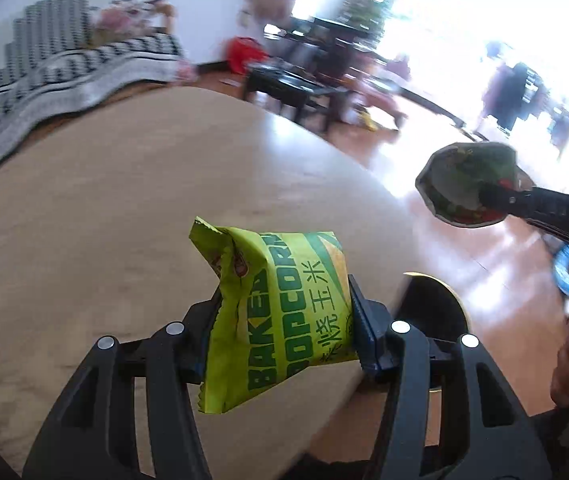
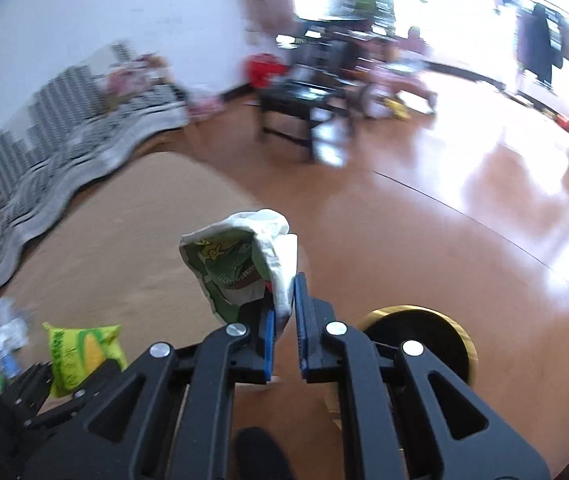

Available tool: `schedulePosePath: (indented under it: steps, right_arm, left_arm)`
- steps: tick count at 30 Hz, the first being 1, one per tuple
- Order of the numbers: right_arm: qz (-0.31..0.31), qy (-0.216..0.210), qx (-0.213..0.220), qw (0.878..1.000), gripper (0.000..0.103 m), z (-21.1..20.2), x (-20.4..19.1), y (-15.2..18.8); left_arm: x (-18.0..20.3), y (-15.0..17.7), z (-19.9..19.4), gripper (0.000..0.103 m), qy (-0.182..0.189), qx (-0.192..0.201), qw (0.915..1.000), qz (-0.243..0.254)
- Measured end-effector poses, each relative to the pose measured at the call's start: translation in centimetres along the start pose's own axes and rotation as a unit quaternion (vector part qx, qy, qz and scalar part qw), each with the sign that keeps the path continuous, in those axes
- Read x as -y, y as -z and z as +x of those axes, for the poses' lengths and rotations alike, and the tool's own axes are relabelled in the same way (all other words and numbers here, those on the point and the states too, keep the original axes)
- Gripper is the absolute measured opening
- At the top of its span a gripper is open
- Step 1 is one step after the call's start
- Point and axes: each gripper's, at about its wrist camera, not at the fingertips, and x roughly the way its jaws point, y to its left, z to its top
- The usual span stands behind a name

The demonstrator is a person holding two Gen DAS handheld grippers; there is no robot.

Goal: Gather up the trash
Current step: 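Lift both bags and carry them over the black trash bin, then open both grippers to drop the bags into the bin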

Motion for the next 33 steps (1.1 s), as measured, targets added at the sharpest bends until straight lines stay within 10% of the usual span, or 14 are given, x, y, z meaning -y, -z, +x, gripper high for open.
schedulePosePath:
  steps: [11,24,27,30,33]
  right_arm:
    - [0.102,0.084,-0.136,0.982,0.01,7.1,14.7,3.4]
    - [0.114,0.101,-0.169,0.974,0.01,9.5,17.3,3.8]
    - [0.12,0.105,-0.174,0.972,0.01,9.7,17.7,3.6]
    - [0.125,0.104,-0.174,0.971,0.021,9.6,17.8,3.7]
    - [0.123,0.107,-0.163,0.973,0.065,9.1,17.7,3.6]
  left_arm:
    - [12.2,1.2,7.1,0.054,0.082,-0.042,0.993,0.074]
    - [16.0,2.2,13.1,0.055,0.123,-0.089,0.9824,0.11]
    - [16.3,2.5,13.5,0.07,0.126,-0.088,0.9816,0.114]
    - [16.4,2.7,13.3,0.084,0.131,-0.082,0.9817,0.111]
    - [16.6,2.4,13.3,0.087,0.135,-0.08,0.9813,0.112]
